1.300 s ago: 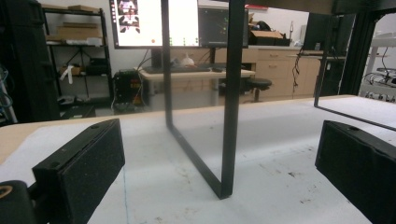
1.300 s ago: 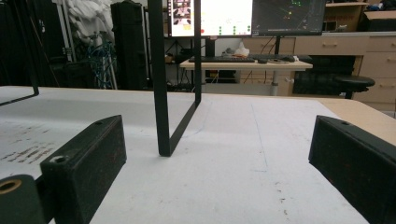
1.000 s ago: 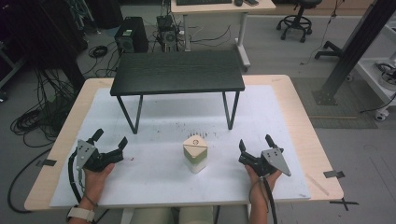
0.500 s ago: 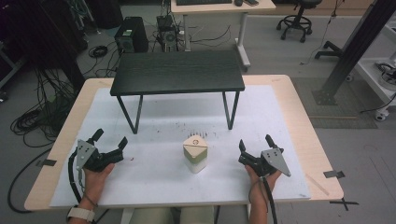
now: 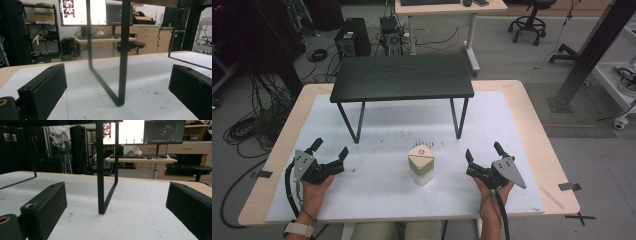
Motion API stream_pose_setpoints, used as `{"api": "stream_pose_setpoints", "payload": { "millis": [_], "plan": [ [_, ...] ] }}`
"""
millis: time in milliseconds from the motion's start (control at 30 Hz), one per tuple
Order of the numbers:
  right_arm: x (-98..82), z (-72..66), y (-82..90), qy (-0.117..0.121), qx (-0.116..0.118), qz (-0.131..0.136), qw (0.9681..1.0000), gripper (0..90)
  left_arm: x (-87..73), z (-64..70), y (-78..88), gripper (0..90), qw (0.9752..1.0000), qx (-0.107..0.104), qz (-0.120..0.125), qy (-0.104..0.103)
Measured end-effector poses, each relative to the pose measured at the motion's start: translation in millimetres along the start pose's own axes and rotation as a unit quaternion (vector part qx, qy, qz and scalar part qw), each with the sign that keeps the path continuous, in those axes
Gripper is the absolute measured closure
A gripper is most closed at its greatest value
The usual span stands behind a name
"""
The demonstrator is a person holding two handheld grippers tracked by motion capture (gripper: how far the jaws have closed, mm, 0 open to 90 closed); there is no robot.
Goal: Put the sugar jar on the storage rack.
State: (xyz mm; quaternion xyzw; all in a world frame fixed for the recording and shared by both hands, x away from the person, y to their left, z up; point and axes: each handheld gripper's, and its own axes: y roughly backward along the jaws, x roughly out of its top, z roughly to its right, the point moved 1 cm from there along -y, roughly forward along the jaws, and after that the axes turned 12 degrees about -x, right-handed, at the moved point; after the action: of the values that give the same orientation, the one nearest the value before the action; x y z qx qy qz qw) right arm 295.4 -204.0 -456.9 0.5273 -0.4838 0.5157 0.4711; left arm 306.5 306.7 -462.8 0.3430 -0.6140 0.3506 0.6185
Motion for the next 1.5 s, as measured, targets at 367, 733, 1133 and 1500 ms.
{"api": "stream_pose_setpoints", "payload": {
  "millis": [367,733,1133,1500],
  "plan": [
    [27.5,-22.0,7.1,-0.001,0.046,0.013,0.9988,3.4,0.0,0.1,0.0,1.8,1.0,0.001,0.0,0.0],
    [45.2,-43.8,20.6,-0.007,0.087,0.024,0.9959,2.8,0.0,0.0,0.0,1.7,1.0,0.001,0.0,0.0],
    [58.2,-78.9,33.3,-0.011,0.145,0.029,0.9889,2.2,0.0,0.1,0.1,1.7,1.0,0.001,0.0,0.0],
    [50.0,-104.7,32.2,-0.011,0.177,0.026,0.9838,2.1,0.0,0.1,0.1,1.7,1.0,0.001,0.001,0.0]
  ]
}}
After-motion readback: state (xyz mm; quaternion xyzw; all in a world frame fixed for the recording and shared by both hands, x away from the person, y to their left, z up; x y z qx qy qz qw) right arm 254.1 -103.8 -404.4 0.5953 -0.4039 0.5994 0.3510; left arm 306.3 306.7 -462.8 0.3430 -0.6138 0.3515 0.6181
